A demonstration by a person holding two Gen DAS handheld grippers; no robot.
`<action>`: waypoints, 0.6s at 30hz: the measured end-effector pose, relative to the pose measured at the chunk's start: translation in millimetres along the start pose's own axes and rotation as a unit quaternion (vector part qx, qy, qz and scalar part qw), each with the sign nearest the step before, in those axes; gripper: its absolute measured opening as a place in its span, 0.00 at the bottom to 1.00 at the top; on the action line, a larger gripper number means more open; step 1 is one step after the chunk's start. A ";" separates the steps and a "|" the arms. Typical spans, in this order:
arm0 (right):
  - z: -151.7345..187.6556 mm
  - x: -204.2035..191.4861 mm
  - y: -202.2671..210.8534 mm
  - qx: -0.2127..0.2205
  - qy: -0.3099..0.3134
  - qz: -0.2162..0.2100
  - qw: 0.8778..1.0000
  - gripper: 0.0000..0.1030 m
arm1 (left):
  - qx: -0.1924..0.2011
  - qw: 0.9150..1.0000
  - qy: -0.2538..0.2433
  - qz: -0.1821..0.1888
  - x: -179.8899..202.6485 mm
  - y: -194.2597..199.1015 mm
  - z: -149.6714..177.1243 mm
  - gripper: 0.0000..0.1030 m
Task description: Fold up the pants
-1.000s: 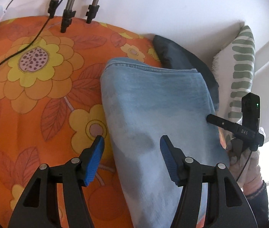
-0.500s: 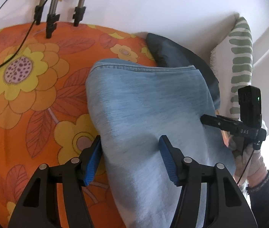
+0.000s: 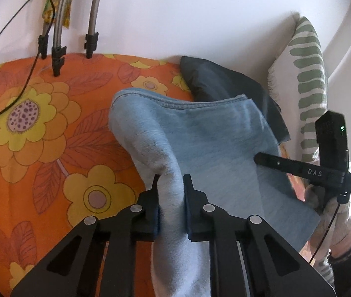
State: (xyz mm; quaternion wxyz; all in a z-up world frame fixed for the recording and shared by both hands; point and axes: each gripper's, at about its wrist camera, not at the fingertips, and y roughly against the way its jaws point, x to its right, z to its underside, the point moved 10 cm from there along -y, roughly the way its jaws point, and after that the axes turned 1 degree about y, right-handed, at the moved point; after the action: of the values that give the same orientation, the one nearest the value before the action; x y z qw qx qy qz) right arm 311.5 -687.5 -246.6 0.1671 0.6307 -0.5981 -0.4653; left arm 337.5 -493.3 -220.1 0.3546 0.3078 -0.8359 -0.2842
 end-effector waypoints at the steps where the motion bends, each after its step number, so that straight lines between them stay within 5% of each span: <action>1: 2.7 1.8 1.8 -0.002 -0.006 -0.007 1.000 0.32 | 0.001 1.000 0.000 0.000 -0.1 0.8 -0.2 0.12; 10: 20.8 1.7 -7.5 -0.030 -0.045 -0.051 0.997 0.34 | 0.006 1.000 0.006 0.005 3.9 5.3 0.2 0.11; 12: 22.2 -3.4 -2.6 -0.020 -0.027 -0.038 0.999 0.23 | 0.011 1.000 -0.005 0.003 9.4 10.4 -0.6 0.10; 18: 30.3 -35.9 21.5 0.014 0.040 0.009 0.999 0.19 | 0.035 0.997 -0.065 0.001 37.7 34.7 0.4 0.10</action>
State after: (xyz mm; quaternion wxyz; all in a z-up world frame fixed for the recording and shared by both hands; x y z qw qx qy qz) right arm 280.1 -649.3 -231.7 0.1861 0.6453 -0.6035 -0.4297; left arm 305.3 -497.6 -180.5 0.2884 0.3003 -0.8668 -0.2742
